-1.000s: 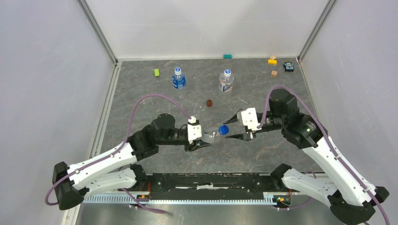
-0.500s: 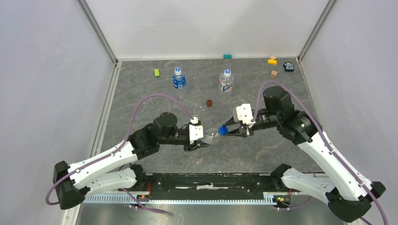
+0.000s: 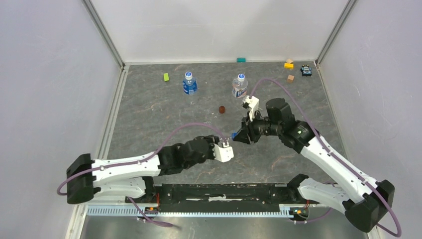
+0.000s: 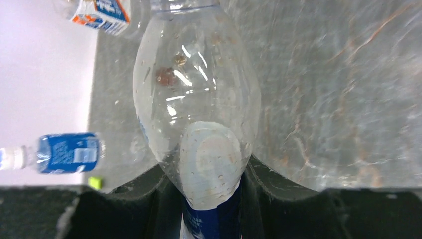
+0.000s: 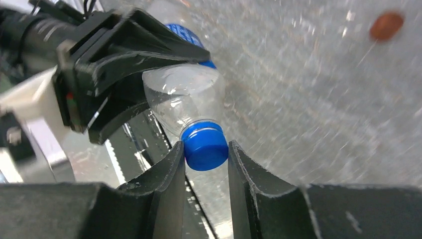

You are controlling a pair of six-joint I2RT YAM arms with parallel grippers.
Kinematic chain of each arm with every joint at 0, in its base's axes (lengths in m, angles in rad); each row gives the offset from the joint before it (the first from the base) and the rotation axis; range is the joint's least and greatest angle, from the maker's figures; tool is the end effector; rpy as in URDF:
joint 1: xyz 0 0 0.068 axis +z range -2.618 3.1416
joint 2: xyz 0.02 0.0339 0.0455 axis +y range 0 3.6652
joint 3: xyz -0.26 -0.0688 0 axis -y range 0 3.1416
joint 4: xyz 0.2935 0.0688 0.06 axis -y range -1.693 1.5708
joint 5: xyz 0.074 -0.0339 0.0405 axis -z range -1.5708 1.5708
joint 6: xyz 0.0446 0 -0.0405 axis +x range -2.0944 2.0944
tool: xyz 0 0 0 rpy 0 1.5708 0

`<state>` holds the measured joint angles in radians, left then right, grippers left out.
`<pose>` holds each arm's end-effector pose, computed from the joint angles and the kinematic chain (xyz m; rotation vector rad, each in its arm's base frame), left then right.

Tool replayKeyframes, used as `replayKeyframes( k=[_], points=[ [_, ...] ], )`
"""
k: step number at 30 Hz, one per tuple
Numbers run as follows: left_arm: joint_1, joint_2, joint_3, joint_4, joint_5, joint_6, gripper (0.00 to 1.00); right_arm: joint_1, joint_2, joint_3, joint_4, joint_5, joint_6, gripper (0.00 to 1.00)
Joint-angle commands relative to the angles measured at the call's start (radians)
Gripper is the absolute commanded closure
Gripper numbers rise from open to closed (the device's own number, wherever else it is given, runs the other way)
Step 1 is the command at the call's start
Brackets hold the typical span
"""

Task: Screw on the bottle caps
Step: Screw the bottle cap onto the plastic bottle.

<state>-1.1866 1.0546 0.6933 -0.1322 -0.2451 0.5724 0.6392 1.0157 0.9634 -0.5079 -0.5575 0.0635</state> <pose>0.1190 -0.2655 0.2364 1.4797 1.4199 -0.1293 0.2058 0.1824 0.3196 -0.9476 1.9876 0.9985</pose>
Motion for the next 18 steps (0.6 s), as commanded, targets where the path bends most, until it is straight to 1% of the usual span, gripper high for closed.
replayKeyframes(
  k=[1,3,4,7,8,11,14,16,18],
  points=[
    [-0.150,0.041,-0.003,0.580,-0.199,0.231,0.70,0.022,0.025,-0.114,0.218,0.149,0.351,1.00],
    [-0.184,0.067,-0.032,0.687,-0.271,0.290,0.71,0.022,0.018,-0.152,0.267,0.170,0.427,1.00],
    [-0.204,0.085,-0.047,0.737,-0.300,0.332,0.72,0.022,0.014,-0.170,0.293,0.166,0.456,1.00],
    [-0.258,0.150,-0.102,0.929,-0.400,0.470,0.73,0.020,-0.004,-0.228,0.376,0.175,0.540,1.00],
    [-0.278,0.173,-0.122,1.005,-0.421,0.529,0.73,0.018,-0.007,-0.240,0.394,0.180,0.559,1.00],
    [-0.314,0.252,-0.159,1.175,-0.491,0.637,0.72,0.011,-0.019,-0.262,0.445,0.189,0.599,1.00],
    [-0.319,0.290,-0.161,1.185,-0.536,0.620,0.72,0.003,-0.029,-0.253,0.460,0.188,0.597,0.99],
    [-0.318,0.281,-0.167,1.138,-0.538,0.573,0.72,0.000,-0.039,-0.231,0.456,0.178,0.563,0.90],
    [-0.314,0.249,-0.163,1.033,-0.525,0.487,0.72,-0.002,-0.056,-0.199,0.430,0.195,0.508,0.76]
  ],
)
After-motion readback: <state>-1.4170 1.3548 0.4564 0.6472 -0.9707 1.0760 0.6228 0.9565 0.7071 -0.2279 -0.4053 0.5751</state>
